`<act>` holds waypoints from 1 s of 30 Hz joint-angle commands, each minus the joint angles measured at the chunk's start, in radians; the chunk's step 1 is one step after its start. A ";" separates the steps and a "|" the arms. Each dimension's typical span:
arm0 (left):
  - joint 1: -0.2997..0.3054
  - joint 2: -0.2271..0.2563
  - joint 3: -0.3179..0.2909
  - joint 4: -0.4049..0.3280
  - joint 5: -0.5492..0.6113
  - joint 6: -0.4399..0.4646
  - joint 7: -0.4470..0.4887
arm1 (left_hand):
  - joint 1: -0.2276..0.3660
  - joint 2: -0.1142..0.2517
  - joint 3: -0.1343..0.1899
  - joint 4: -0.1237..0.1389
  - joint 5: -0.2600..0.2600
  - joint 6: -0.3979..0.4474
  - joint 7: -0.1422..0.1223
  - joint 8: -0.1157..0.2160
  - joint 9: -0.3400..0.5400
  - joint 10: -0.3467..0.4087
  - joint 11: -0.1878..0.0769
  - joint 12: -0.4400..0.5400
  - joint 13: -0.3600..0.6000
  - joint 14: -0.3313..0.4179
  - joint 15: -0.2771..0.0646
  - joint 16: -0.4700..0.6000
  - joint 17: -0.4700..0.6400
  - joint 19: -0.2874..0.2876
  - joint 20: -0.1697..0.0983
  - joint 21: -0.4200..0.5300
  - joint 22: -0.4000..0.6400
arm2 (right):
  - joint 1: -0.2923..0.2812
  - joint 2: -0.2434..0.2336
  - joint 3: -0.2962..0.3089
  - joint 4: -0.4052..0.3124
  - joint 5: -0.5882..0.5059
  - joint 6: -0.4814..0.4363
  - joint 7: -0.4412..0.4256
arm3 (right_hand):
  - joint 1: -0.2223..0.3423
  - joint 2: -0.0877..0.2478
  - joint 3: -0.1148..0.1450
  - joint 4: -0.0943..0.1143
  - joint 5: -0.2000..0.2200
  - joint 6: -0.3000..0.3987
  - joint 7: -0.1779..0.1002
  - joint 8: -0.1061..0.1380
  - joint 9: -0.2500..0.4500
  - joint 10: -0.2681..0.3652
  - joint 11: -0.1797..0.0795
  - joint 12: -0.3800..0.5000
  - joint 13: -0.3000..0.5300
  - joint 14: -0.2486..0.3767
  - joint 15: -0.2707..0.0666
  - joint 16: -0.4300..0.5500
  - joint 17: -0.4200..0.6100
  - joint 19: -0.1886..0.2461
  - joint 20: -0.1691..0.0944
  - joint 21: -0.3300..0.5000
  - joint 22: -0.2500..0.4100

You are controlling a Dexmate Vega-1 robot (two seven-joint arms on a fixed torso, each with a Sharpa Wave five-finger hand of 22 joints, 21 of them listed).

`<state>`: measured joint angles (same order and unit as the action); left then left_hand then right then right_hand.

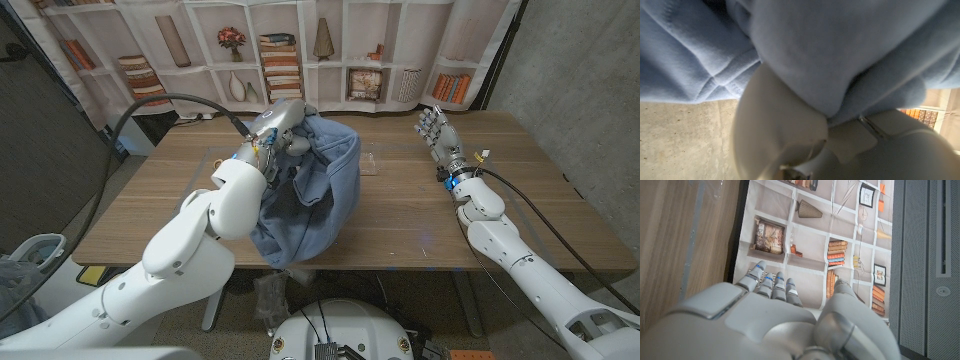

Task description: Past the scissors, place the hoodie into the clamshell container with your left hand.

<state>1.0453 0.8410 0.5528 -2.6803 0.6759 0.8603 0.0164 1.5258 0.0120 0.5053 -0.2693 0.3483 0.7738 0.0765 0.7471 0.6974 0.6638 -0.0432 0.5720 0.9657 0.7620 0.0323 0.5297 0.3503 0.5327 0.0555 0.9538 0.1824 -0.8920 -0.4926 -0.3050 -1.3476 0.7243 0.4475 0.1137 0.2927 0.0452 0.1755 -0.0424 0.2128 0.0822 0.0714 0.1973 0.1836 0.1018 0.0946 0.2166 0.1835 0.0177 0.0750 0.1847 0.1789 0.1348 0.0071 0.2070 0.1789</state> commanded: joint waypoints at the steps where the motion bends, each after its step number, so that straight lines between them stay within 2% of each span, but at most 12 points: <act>1: -0.002 0.022 -0.030 -0.044 -0.016 0.033 -0.012 | 0.003 0.006 0.122 0.107 0.004 0.009 0.003 0.001 0.002 0.011 -0.003 -0.005 0.005 0.137 -0.114 0.016 0.558 0.310 -0.234 0.096 0.004 | 0.025 0.011 -0.009 0.021 -0.004 -0.002 0.006 | 0.005 0.006 0.000 -0.006 -0.005 0.010 0.004 -0.002 0.004 0.006 0.003 -0.002 0.005 0.005 0.006 0.000 0.003 0.007 -0.003 -0.003 0.005; 9: -0.028 0.023 -0.052 -0.046 -0.062 0.037 -0.017 | 0.000 0.003 0.130 0.108 0.004 0.012 0.000 0.003 0.006 0.014 -0.002 -0.012 0.006 0.136 -0.117 0.014 0.563 0.305 -0.236 0.106 0.004 | 0.028 0.011 -0.009 0.024 -0.004 -0.003 0.009 | 0.005 0.007 0.000 -0.007 -0.006 0.010 0.004 -0.003 0.004 0.006 0.003 -0.002 0.005 0.005 0.006 0.001 0.003 0.007 -0.002 -0.003 0.005; 13: -0.029 0.021 -0.089 -0.035 -0.120 -0.011 0.000 | -0.002 0.003 0.133 0.109 0.004 0.012 -0.001 0.000 0.002 0.012 -0.006 -0.014 0.010 0.139 -0.118 0.013 0.564 0.282 -0.233 0.103 0.003 | 0.025 0.011 -0.008 0.023 0.000 -0.006 0.007 | 0.005 0.007 0.000 -0.007 -0.006 0.010 0.004 -0.003 0.004 0.006 0.003 -0.002 0.005 0.005 0.006 0.000 0.003 0.007 -0.002 -0.004 0.005; 19: -0.071 0.021 -0.071 -0.021 -0.124 -0.018 0.018 | -0.004 0.000 0.137 0.109 0.003 0.016 -0.007 0.001 0.003 0.015 -0.008 -0.019 0.009 0.133 -0.125 0.002 0.557 0.268 -0.231 0.104 0.001 | 0.024 0.007 -0.008 0.020 -0.003 -0.005 0.010 | 0.005 0.008 0.000 -0.007 -0.007 0.011 0.005 -0.002 0.004 0.007 0.004 -0.002 0.005 0.005 0.007 0.000 0.003 0.007 -0.002 -0.004 0.005; 30: -0.113 0.028 -0.111 0.022 -0.210 -0.055 0.023 | -0.011 -0.003 0.141 0.111 0.000 0.020 -0.016 0.000 0.000 0.024 -0.019 -0.025 0.007 0.140 -0.132 -0.004 0.553 0.266 -0.242 0.112 0.000 | 0.016 0.002 -0.004 0.010 0.001 -0.015 0.002 | 0.006 0.009 0.000 -0.008 -0.007 0.010 0.004 -0.003 0.004 0.006 0.007 -0.002 0.005 0.005 0.006 0.000 0.003 0.007 -0.002 -0.004 0.005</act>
<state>0.9715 0.8616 0.4703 -2.6923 0.5444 0.8387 0.0279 1.5171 -0.0038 0.5177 -0.2817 0.3477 0.7844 0.0657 0.7471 0.6972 0.6795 -0.0589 0.5478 0.9702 0.7692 0.0393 0.5279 0.3765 0.5415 0.0643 0.9715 0.1787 -0.8684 -0.4847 -0.3126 -1.3286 0.7215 0.4395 0.1206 0.2926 0.0452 0.1725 -0.0452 0.2072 0.0859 0.0751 0.1973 0.1836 0.1018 0.0946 0.2166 0.1834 0.0178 0.0750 0.1847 0.1789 0.1348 0.0071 0.2031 0.1789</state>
